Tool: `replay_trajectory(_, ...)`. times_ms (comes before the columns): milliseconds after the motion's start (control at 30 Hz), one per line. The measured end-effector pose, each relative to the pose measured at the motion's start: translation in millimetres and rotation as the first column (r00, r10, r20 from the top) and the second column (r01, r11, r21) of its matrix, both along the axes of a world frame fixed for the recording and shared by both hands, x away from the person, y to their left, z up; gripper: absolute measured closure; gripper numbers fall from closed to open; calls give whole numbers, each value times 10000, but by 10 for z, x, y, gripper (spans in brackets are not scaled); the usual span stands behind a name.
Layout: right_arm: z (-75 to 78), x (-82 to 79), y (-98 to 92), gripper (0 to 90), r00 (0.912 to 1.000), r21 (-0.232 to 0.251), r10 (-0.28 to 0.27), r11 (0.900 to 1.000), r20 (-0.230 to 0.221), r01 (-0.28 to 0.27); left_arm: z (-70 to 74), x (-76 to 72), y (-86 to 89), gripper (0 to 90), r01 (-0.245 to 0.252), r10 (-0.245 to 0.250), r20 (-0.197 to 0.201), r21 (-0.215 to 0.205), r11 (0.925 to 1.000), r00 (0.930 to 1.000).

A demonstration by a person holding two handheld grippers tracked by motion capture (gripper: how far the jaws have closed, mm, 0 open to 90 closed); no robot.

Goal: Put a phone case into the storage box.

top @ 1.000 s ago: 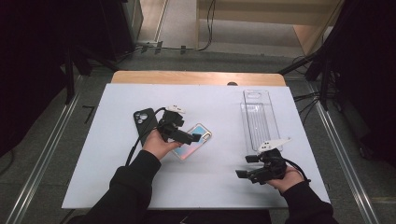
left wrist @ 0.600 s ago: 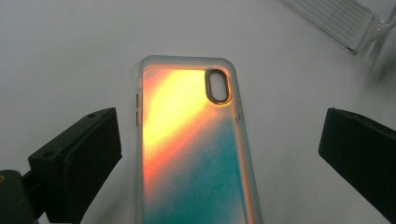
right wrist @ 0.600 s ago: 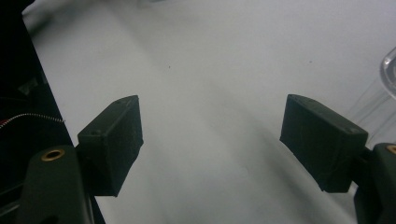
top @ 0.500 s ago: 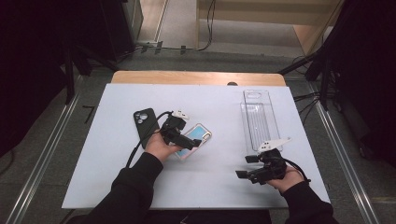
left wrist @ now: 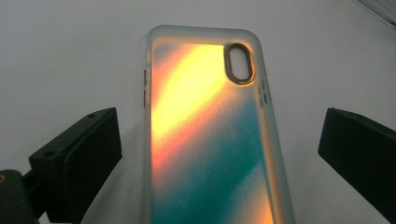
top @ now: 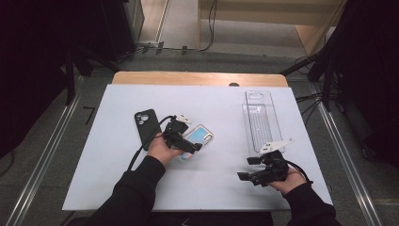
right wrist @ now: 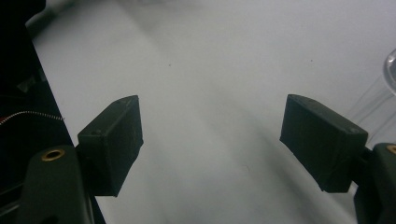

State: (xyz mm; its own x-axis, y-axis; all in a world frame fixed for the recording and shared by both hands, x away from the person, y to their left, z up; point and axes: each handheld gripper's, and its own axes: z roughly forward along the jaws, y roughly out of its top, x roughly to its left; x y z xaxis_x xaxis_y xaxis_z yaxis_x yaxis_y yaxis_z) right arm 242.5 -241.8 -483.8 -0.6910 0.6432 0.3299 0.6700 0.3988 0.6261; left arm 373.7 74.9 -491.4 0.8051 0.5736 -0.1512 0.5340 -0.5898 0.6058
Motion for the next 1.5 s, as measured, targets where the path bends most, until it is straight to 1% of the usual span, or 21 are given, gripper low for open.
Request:
replay_trajectory(167, -3, 3, 2, 191, 10000, -7, 27, 10000, 6, -27, -33, -3, -15, 0, 38, -38, 32, 143, 9999, 10000)
replay_trajectory(233, -2, 1, 1, 191, 10000, -23, 14, 10000, -24, -14, -55, -11, -30, 0, 120, -121, 30, 245, 9996, 9999)
replay_trajectory(300, 0, 1, 1, 191, 10000, -3, 39, 10000, 1, -39, -84, -20, -48, 0, 168, -169, 13, 436, 9989, 9999)
replay_trajectory(333, 0, 1, 1, 191, 10000, -3, 39, 10000, 1, -39, -92, -24, -51, 0, 200, -205, 93, 496, 9986, 9997)
replay_trajectory(467, 1, -4, 10, 191, 10000, -15, 78, 10000, -8, -78, -95, -30, -56, 0, 123, -130, 124, 495, 9987, 9998)
replay_trajectory(567, -2, -3, 12, 191, 10000, -35, 83, 10000, -9, -83, -107, -56, -83, 0, 38, -61, 336, 699, 9975, 9994)
replay_trajectory(633, -2, -2, 11, 191, 10000, -41, 77, 10000, -14, -77, -109, -73, -106, 0, -137, 99, 452, 839, 9964, 9989)
replay_trajectory(667, -2, -2, 10, 191, 10000, -46, 79, 10000, -14, -79, -110, -93, -118, 11, -249, 181, 667, 1033, 9943, 9976)
replay_trajectory(700, -1, -3, 10, 191, 10000, -49, 73, 10000, -5, -73, -116, -118, -126, 42, -291, 172, 970, 1225, 9920, 9951)
replay_trajectory(733, 1, -6, 9, 191, 10000, -63, 72, 10000, 7, -72, -125, -146, -130, 84, -379, 221, 1207, 1299, 9908, 9924)
replay_trajectory(767, 1, -6, 9, 191, 10000, -63, 72, 10000, 7, -72, -131, -153, -123, 84, -418, 259, 1274, 1239, 9914, 9915)
replay_trajectory(800, 1, -7, 9, 191, 10000, -73, 82, 9999, 2, -82, -136, -159, -118, 87, -561, 415, 1302, 1102, 9923, 9906)
replay_trajectory(867, -1, -6, 12, 191, 10000, -98, 78, 9999, 6, -78, -126, -157, -111, 129, -595, 444, 1316, 1129, 9918, 9903)
replay_trajectory(900, -1, -6, 12, 191, 10000, -98, 78, 9999, 6, -78, -121, -157, -107, 129, -632, 478, 1325, 1145, 9914, 9900)
replay_trajectory(933, -2, -6, 15, 191, 10000, -107, 81, 9999, -6, -81, -118, -158, -104, 160, -681, 525, 1344, 1139, 9912, 9895)
replay_trajectory(1333, -2, -4, 17, 191, 9999, -67, 117, 9999, 23, -117, -103, -151, -90, 173, -635, 486, 1281, 1151, 9913, 9906)
replay_trajectory(1400, 0, -4, 17, 191, 9999, -51, 125, 9999, 37, -125, -71, -157, -82, 174, -717, 592, 1217, 1012, 9923, 9908)
replay_trajectory(1433, 2, -5, 18, 191, 9999, -53, 118, 9999, 36, -118, -35, -162, -71, 174, -739, 629, 1253, 854, 9936, 9901)
replay_trajectory(1500, 8, -8, 19, 191, 9999, -5, 121, 9999, 45, -121, 43, -169, -56, 174, -695, 637, 1153, 470, 9965, 9913)
